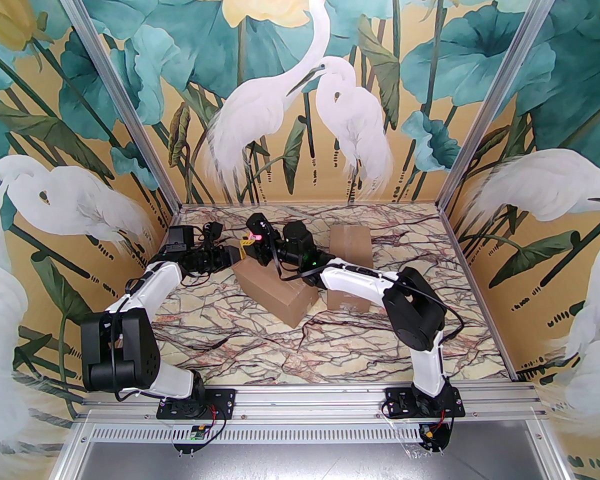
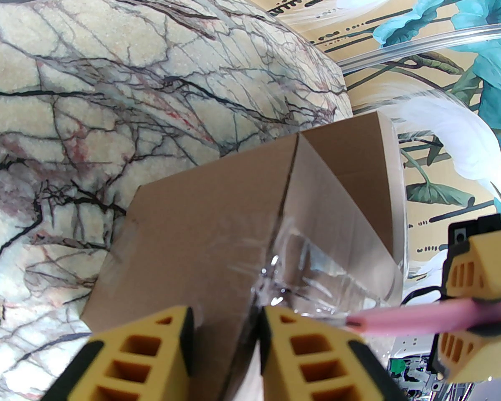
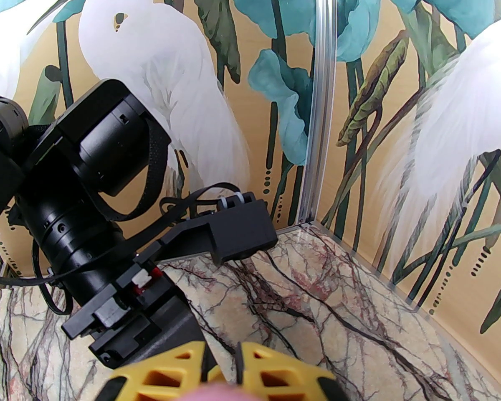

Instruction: Unpack the express box

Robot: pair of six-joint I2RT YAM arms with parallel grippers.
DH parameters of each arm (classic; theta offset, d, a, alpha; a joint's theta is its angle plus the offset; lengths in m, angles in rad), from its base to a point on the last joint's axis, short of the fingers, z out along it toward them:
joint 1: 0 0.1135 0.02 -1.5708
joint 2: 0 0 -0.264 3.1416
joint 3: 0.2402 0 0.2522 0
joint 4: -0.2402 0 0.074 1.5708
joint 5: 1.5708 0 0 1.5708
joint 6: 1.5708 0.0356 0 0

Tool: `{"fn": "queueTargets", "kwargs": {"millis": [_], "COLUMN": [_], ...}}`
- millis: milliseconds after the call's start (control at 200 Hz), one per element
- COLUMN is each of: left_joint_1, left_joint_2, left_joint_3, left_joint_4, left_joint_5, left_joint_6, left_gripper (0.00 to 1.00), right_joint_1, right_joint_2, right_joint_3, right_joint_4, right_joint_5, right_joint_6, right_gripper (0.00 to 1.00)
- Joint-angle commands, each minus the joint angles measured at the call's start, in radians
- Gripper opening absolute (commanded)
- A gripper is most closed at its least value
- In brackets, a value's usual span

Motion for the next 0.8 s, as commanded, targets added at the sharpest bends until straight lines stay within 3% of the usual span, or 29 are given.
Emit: {"fn": "queueTargets", "kwargs": {"millis": [0,355,550,795], "left_joint_1": [-0.011,-0.019,-0.022,-0.023], "left_joint_2": [0.035,0.036,0.037,0.038], "left_joint_3": [-0.042,-0.041,-0.039,-0.039], "left_joint_4": [-0.098,-0.105,-0.107,-0.119], "left_joint_5": [-0.141,-0.146,-0.148,-0.158], "left_joint_6": [0.004,0.009,0.009,0.021], "left_gripper": [0.33,0.32,0.31,0.3], "right_joint_1": [0.006,0.008,0.007,0.008], "right_joint_2": [0.003,-0.038,-0.025,-0.032], "right_joint_3": [-0.002,-0.08,-0.068,-0.113], "right_joint_4": [0.004,0.154,0.127,0.213], "right_joint_5": [0.041,0.057,0.07,0.095], "right_joint_6": [-0.034,-0.062,-0.072,-0.084], "right_gripper": [0.0,0.0,0.0,0.0]}}
